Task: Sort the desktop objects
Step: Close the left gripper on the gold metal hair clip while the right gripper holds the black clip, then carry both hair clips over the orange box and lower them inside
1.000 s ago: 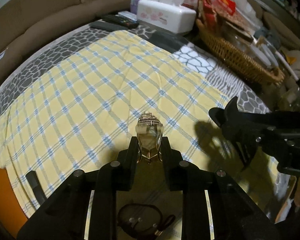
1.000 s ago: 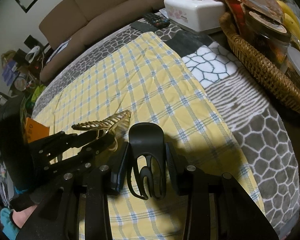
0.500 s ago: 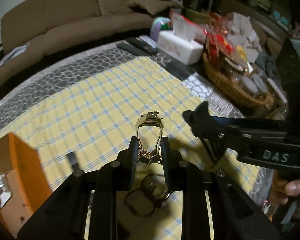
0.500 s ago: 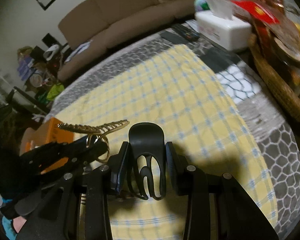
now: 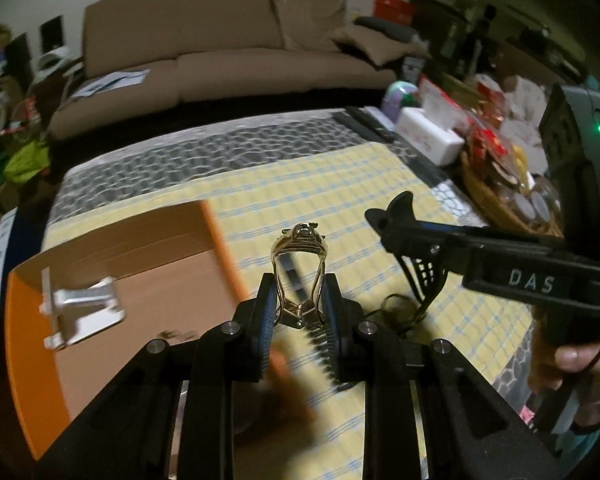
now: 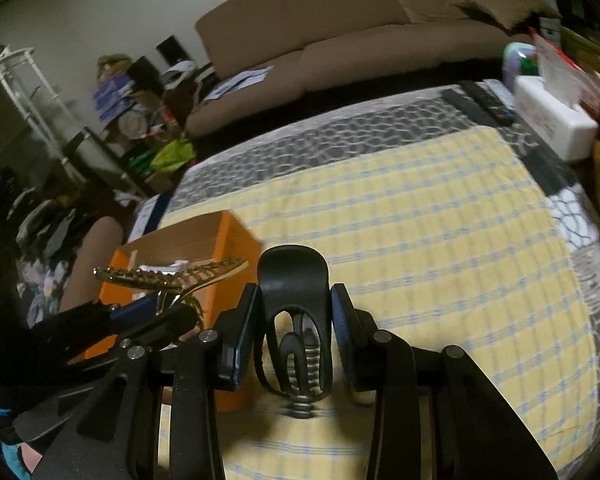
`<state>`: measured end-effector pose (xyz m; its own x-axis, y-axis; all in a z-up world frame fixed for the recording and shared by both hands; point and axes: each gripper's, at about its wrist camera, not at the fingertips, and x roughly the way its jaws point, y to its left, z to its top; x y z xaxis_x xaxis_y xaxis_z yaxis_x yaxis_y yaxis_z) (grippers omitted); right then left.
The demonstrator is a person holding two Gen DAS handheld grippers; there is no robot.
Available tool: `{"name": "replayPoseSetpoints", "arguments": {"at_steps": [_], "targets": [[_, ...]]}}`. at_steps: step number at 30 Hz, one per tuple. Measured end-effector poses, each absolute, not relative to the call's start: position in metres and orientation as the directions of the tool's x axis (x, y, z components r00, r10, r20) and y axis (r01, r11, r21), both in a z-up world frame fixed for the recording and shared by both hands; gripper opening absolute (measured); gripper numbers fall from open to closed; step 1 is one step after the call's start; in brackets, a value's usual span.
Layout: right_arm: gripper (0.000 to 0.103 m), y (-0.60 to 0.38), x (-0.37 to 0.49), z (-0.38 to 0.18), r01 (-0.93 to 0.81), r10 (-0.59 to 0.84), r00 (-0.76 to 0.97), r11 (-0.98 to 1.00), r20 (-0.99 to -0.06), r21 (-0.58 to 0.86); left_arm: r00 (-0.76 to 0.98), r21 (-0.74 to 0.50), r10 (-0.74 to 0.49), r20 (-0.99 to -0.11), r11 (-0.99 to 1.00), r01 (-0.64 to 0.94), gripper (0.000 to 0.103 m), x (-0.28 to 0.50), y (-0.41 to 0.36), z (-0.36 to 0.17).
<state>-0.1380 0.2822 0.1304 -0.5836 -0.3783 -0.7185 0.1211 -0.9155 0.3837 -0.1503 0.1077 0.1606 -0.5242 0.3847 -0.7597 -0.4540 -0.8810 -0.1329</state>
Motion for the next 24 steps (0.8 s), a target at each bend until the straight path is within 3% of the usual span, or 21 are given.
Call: {"name": "replayPoseSetpoints", "arguments": {"at_steps": [24], "targets": [[0.036, 0.083, -0.148, 0.094, 0.316, -0.537, -0.401, -0.841, -0.742, 0.438, -0.494, -0.089, 0.204, -0.845, -0.965, -0.246, 0.021, -0.135, -0.072, 0.090]]}}
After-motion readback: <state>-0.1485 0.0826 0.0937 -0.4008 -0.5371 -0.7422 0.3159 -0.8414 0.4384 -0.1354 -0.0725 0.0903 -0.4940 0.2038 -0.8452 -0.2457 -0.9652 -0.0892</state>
